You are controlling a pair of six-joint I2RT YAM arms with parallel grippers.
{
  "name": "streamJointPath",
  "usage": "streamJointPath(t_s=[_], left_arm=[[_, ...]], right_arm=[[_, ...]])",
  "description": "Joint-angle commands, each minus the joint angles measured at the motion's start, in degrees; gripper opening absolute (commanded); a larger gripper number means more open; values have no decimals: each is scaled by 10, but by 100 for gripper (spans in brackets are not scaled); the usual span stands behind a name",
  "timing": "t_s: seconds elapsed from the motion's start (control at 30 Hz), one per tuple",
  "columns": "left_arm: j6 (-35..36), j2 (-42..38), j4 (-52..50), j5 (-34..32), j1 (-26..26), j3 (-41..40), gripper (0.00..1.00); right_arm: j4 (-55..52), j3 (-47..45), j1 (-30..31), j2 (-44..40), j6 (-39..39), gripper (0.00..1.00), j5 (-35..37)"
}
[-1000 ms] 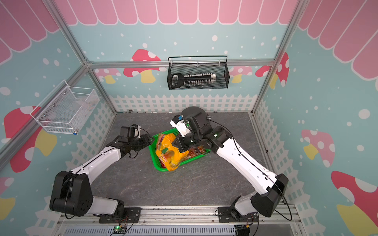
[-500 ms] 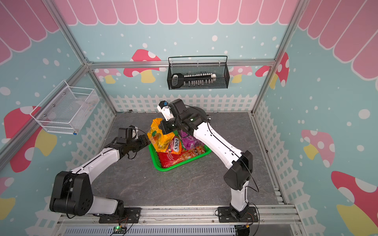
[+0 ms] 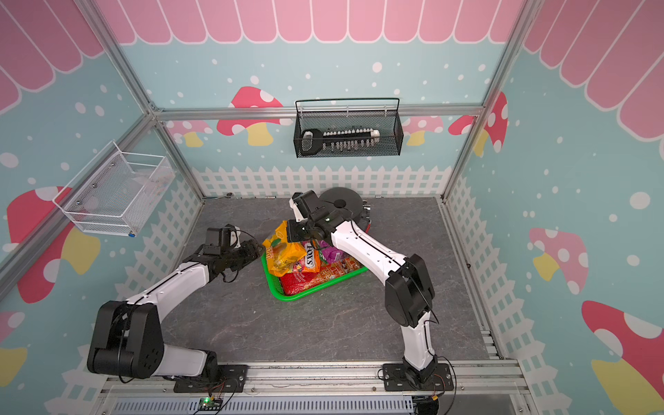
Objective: Put the candies in the basket
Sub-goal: Place the candy in the basket.
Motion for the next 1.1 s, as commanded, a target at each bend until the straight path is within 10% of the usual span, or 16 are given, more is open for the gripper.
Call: streamJointPath(t_s=[0.0,0.63,1.07], left_arm=[[6,-5,14,17,1,-1,69],[16,-16,6,62,1,22,68],[22,-4,5,36,1,27,68]], right_arm=[[29,-50,-11,-41,14,0,35],[-37,-58,-13,-31,-94,0,171],[-25,-42,-13,-48,-101,25,133]])
